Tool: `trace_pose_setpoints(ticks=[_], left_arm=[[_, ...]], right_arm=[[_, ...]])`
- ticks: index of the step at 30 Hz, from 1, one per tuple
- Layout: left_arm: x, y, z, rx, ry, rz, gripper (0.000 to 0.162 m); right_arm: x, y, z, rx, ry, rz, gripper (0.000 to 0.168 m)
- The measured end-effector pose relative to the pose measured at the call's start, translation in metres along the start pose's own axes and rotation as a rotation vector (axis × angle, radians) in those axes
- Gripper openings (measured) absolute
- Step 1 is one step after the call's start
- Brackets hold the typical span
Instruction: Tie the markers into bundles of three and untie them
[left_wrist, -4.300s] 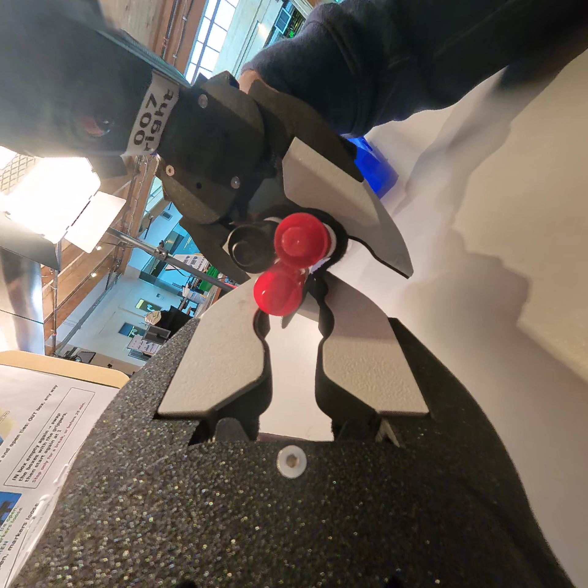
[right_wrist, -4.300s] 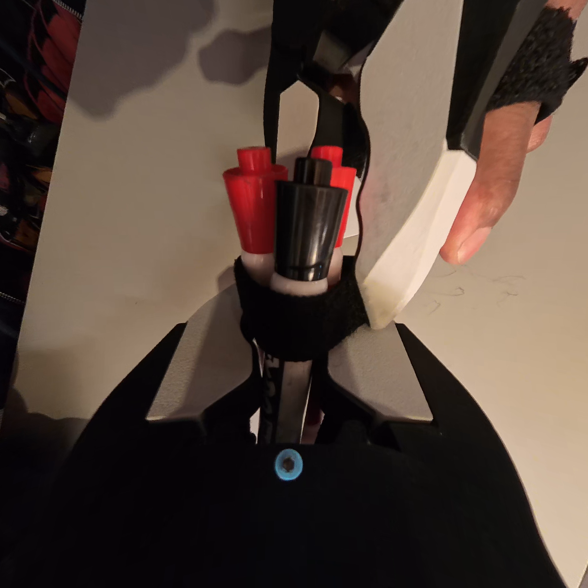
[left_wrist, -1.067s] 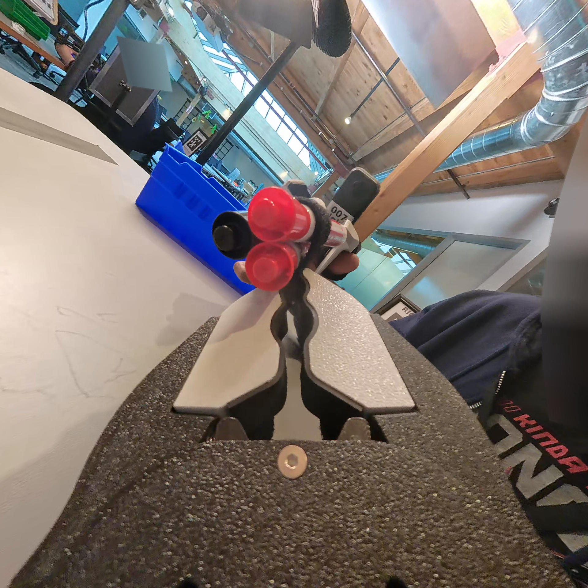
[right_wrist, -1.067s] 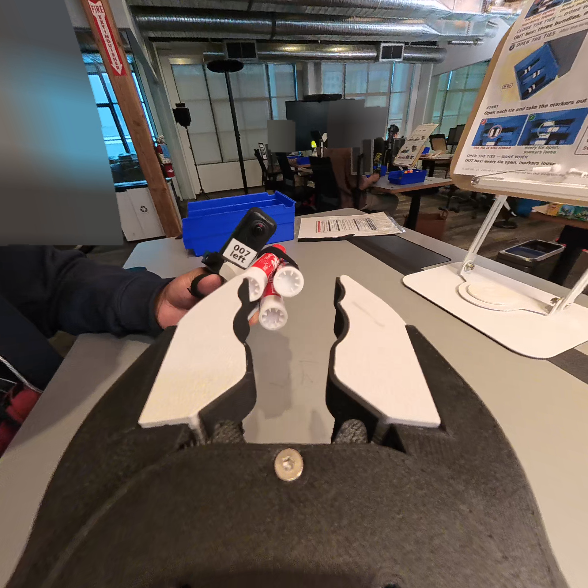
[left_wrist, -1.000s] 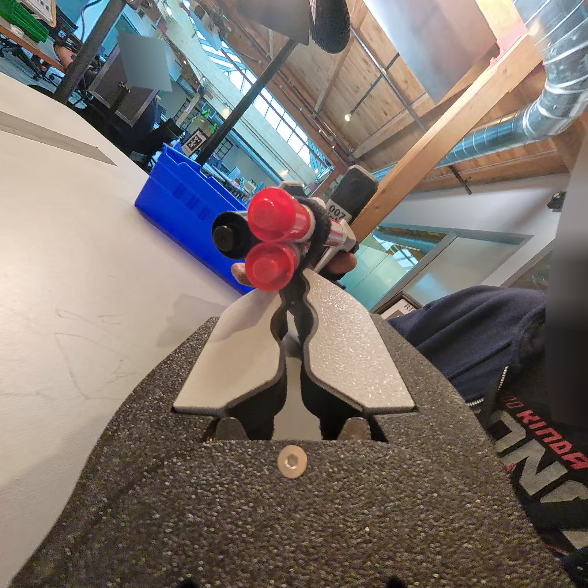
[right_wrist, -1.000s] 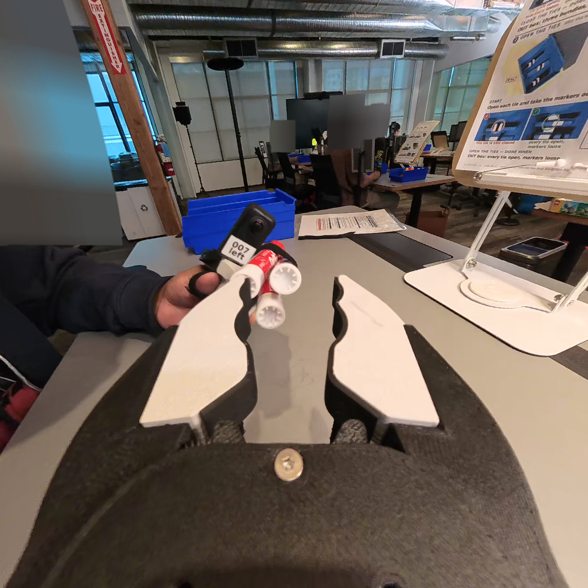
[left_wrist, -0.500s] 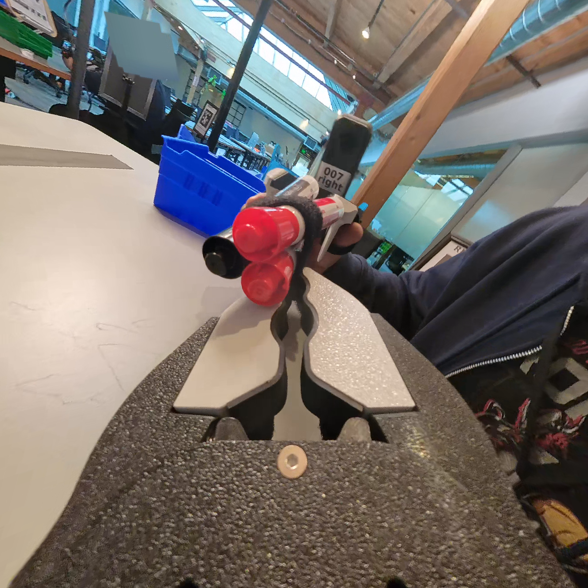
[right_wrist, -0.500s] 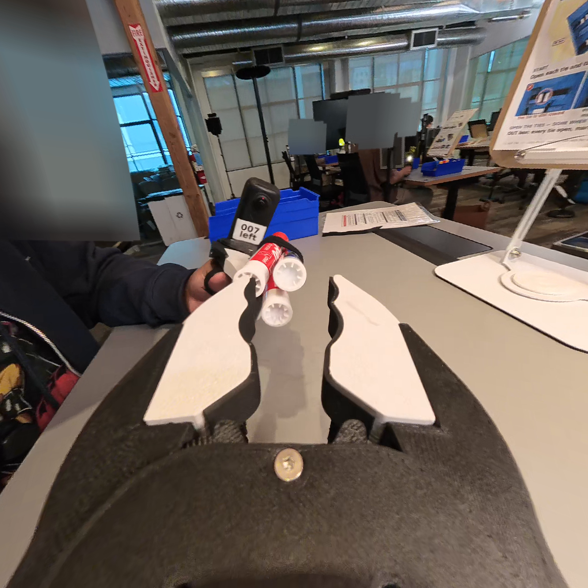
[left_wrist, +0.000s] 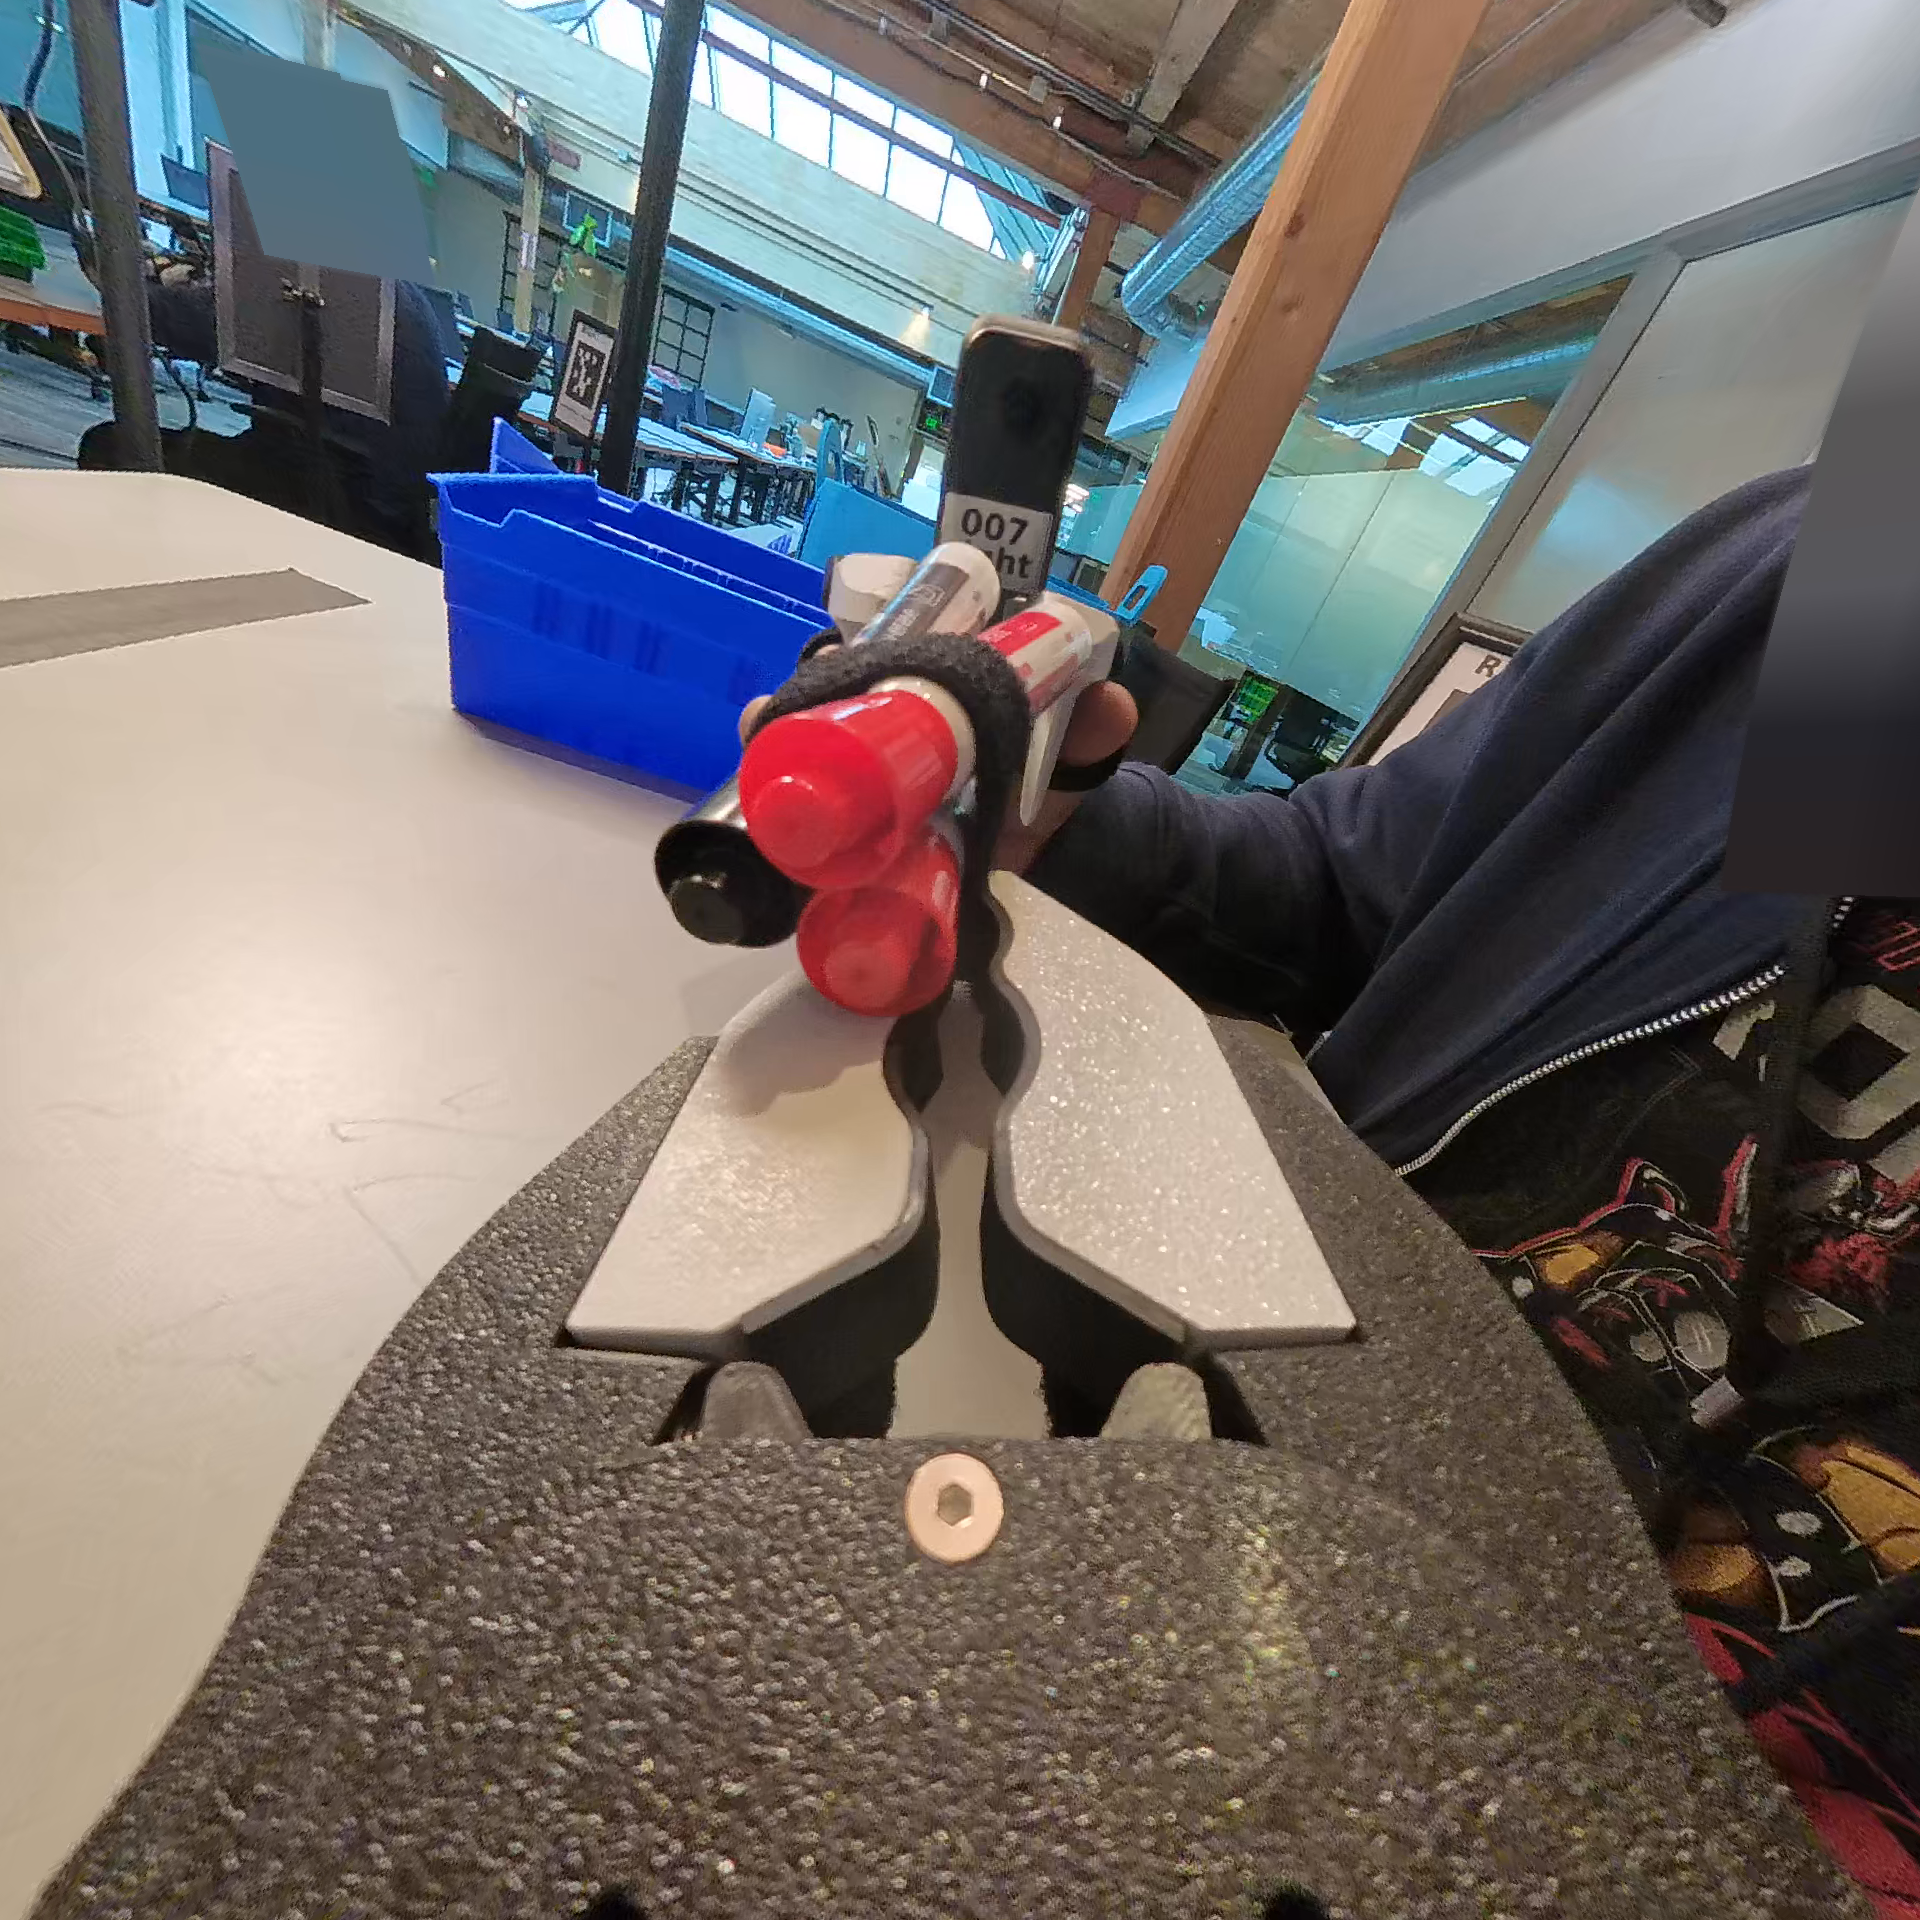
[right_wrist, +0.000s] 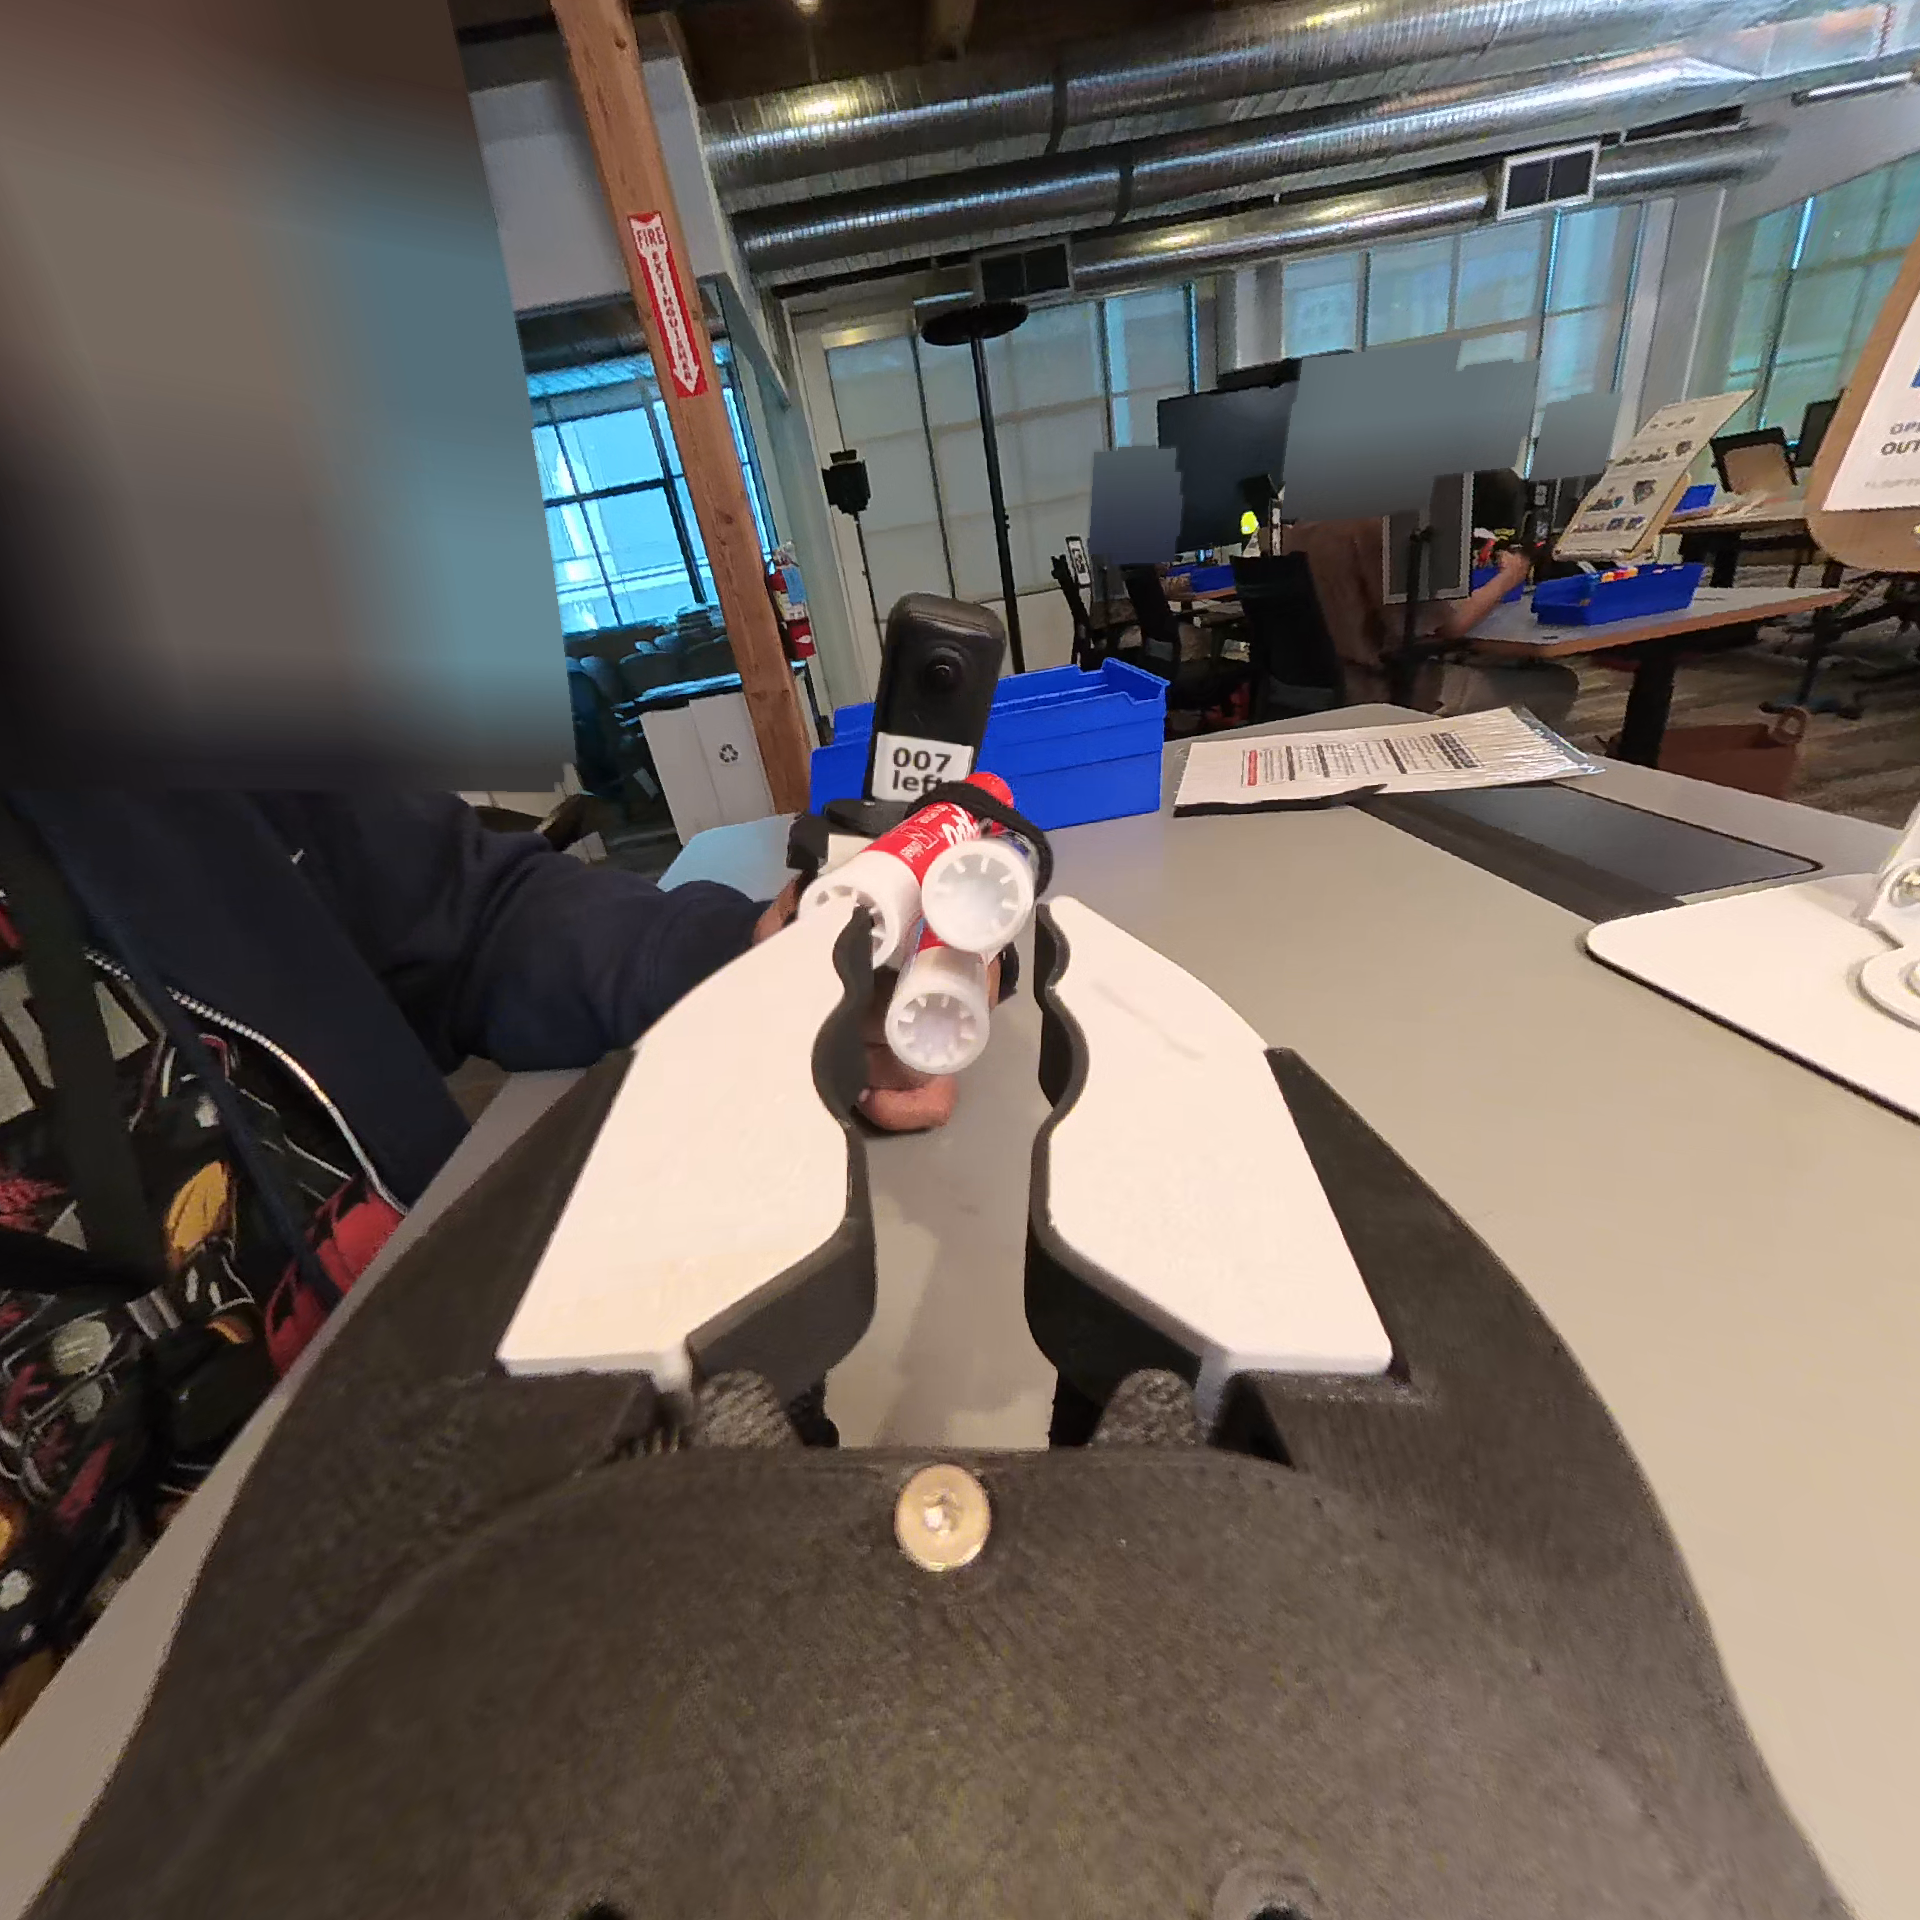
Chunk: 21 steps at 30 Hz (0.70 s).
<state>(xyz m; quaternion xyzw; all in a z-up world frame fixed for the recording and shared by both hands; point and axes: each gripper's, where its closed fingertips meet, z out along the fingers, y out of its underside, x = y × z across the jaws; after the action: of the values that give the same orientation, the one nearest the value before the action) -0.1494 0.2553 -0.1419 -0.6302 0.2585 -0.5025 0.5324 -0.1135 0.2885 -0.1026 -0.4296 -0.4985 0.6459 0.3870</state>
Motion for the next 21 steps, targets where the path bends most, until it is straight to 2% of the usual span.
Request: trace_pose_setpoints(ticks=[7,14,17,21], left_arm=[[0.003,-0.001,-0.002,0.01,0.022,0.016,0.004],[0.011,0.001,-0.003,-0.014,0.08,0.044,0.004],[0.012,0.002,-0.007,-0.031,0.087,0.075,0.003],[0.012,0.001,-0.009,-0.032,0.088,0.094,0.003]], right_arm=[[0.002,0.001,0.003,0.052,-0.051,0.185,0.027],[-0.013,0.004,0.006,0.015,-0.126,0.193,0.03],[-0.013,0.006,0.009,0.014,-0.109,0.166,0.033],[-0.013,0.004,0.01,0.028,-0.088,0.134,0.028]])
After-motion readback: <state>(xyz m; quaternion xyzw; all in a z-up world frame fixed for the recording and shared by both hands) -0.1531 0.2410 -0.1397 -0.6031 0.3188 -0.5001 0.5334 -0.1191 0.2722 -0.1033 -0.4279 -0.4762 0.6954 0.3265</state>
